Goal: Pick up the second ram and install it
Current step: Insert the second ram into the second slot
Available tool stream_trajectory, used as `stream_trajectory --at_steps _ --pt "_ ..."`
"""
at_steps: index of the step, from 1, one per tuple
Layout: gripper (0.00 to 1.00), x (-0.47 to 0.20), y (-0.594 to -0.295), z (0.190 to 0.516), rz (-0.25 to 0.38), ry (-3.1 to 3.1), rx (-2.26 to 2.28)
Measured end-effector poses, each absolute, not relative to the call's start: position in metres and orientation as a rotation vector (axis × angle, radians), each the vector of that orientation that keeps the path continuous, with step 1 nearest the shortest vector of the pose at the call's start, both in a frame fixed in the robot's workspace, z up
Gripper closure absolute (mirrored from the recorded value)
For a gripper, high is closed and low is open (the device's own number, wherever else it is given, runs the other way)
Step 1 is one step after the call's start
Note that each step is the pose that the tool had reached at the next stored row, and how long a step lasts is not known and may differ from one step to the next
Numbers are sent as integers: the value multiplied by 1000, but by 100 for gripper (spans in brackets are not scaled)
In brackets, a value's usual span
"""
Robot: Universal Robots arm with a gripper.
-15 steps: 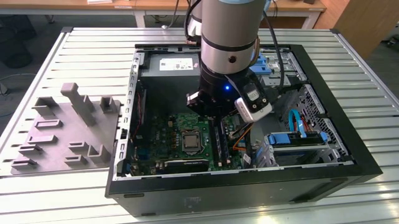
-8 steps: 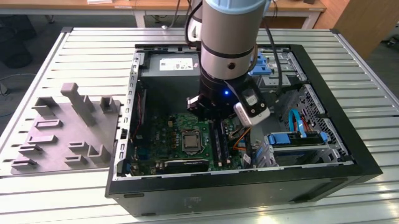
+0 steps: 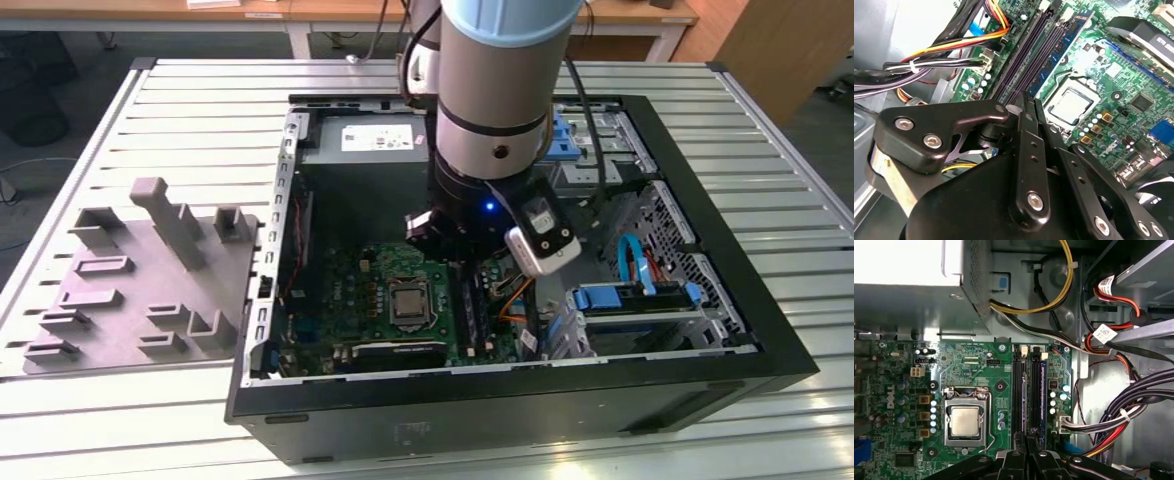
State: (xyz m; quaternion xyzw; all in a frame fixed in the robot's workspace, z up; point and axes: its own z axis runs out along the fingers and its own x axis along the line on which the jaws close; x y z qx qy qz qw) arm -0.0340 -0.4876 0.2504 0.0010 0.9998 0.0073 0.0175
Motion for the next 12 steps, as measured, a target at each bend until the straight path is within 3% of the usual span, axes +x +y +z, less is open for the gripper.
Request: stream_trajectory --at_steps 12 --pt "87 -29 -488 244 23 3107 3"
